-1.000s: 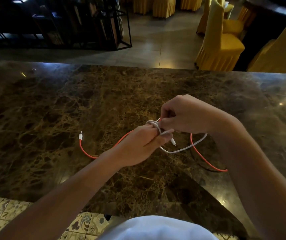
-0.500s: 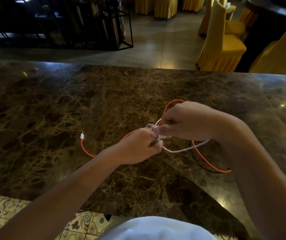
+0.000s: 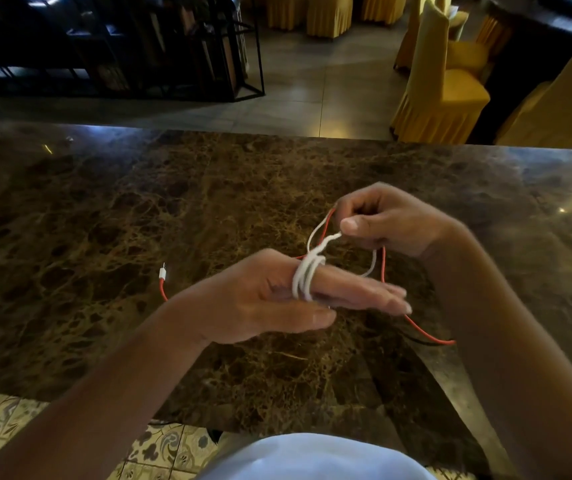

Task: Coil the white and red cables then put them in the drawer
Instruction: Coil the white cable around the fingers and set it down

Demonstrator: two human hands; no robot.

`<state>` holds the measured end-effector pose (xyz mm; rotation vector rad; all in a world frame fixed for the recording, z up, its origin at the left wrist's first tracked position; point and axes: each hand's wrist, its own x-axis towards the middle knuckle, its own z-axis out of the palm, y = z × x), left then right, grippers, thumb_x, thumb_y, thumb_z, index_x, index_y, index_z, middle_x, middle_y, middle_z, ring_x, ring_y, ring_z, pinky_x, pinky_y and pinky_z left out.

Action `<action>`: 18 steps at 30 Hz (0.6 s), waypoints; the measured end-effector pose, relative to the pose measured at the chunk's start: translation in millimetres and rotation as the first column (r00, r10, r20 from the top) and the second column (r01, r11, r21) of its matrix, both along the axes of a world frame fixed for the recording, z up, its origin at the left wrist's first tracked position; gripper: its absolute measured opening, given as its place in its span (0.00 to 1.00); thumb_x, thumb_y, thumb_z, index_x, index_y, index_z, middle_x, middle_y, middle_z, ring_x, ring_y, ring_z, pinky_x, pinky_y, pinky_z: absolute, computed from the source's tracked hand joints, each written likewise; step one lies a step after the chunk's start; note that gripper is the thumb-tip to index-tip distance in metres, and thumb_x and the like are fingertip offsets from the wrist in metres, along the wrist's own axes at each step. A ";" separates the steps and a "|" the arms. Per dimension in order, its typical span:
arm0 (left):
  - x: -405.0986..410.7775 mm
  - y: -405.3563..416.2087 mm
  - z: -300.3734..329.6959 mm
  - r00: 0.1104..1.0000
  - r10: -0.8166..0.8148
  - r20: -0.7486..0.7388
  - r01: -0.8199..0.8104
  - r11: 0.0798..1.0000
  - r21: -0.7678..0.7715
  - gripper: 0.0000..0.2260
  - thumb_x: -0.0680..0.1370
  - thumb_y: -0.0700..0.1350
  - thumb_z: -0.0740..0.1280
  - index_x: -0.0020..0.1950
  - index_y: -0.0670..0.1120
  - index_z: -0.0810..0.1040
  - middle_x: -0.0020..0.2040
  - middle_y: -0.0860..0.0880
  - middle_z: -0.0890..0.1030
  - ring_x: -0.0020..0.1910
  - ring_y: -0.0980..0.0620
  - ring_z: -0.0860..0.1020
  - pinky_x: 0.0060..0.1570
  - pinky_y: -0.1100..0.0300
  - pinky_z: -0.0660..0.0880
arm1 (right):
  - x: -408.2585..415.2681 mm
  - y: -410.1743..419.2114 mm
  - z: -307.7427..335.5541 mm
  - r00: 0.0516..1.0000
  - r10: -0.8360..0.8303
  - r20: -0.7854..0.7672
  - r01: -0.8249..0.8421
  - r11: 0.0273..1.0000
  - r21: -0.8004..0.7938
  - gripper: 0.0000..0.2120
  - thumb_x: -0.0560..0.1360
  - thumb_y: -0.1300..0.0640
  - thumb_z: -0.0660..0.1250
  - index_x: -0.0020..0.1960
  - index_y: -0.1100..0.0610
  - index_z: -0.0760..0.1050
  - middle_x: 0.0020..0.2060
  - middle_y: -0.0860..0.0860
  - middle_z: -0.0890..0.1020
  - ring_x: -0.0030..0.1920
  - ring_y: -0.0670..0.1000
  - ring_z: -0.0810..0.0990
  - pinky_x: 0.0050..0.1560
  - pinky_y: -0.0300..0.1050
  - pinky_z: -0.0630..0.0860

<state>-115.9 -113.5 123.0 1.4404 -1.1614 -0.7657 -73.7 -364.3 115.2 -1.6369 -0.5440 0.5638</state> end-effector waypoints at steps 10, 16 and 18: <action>28.3 2.7 0.6 0.952 0.305 0.006 -0.305 0.952 -0.017 0.22 0.85 0.31 0.59 0.80 0.39 0.65 0.80 0.43 0.70 0.81 0.45 0.65 0.79 0.46 0.63 | -43.4 43.3 -43.7 0.976 -0.097 -0.194 0.114 0.990 0.079 0.25 0.82 0.40 0.61 0.46 0.60 0.83 0.25 0.54 0.65 0.25 0.51 0.58 0.29 0.50 0.54; 40.8 11.8 -16.4 0.894 0.272 0.355 -0.362 0.906 0.219 0.25 0.83 0.29 0.62 0.79 0.45 0.69 0.81 0.52 0.68 0.83 0.58 0.58 0.82 0.55 0.56 | -62.5 38.7 -10.3 0.959 -0.084 0.269 0.203 0.869 -0.452 0.11 0.84 0.49 0.64 0.51 0.53 0.84 0.29 0.45 0.76 0.29 0.43 0.73 0.35 0.39 0.69; 41.0 11.3 -22.6 0.897 0.202 0.392 -0.327 0.901 0.285 0.25 0.84 0.30 0.62 0.80 0.45 0.69 0.81 0.52 0.67 0.83 0.60 0.55 0.82 0.57 0.54 | -67.6 38.2 8.4 0.921 0.017 0.389 0.236 0.769 -0.594 0.10 0.84 0.49 0.64 0.49 0.51 0.82 0.30 0.45 0.77 0.31 0.43 0.75 0.35 0.40 0.70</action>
